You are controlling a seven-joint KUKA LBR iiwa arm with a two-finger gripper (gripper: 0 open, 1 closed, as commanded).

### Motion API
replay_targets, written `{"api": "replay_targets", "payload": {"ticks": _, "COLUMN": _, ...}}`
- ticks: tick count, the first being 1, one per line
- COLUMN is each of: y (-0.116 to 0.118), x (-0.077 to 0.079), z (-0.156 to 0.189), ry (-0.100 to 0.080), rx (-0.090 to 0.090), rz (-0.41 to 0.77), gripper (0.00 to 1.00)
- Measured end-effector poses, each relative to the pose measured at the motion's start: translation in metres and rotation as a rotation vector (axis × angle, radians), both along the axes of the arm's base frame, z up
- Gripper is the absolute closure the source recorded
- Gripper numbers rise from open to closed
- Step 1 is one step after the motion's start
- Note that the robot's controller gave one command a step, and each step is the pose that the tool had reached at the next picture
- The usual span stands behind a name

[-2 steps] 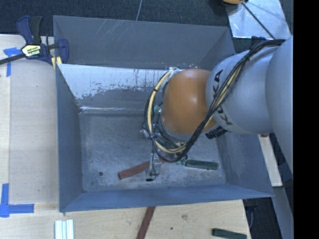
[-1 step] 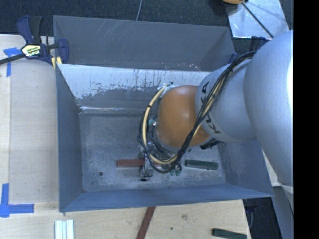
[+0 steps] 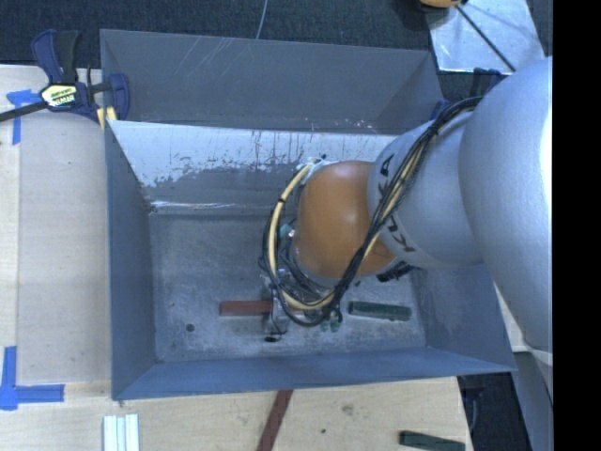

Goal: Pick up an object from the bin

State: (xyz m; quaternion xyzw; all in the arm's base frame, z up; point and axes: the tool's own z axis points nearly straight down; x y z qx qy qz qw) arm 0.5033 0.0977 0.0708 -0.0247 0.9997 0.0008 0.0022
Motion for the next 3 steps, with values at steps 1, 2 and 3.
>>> {"api": "replay_targets", "payload": {"ticks": 1, "y": 0.019, "x": 0.018, "z": 0.105, "ry": 0.002, "rx": -0.001, "rz": 0.040, "gripper": 1.00}}
{"api": "replay_targets", "payload": {"ticks": 2, "y": 0.019, "x": 0.018, "z": 0.105, "ry": 0.002, "rx": -0.001, "rz": 0.040, "gripper": 1.00}}
{"api": "replay_targets", "payload": {"ticks": 3, "y": 0.016, "x": 0.026, "z": 0.138, "ry": 0.005, "rx": -0.002, "rz": 0.033, "gripper": 1.00}}
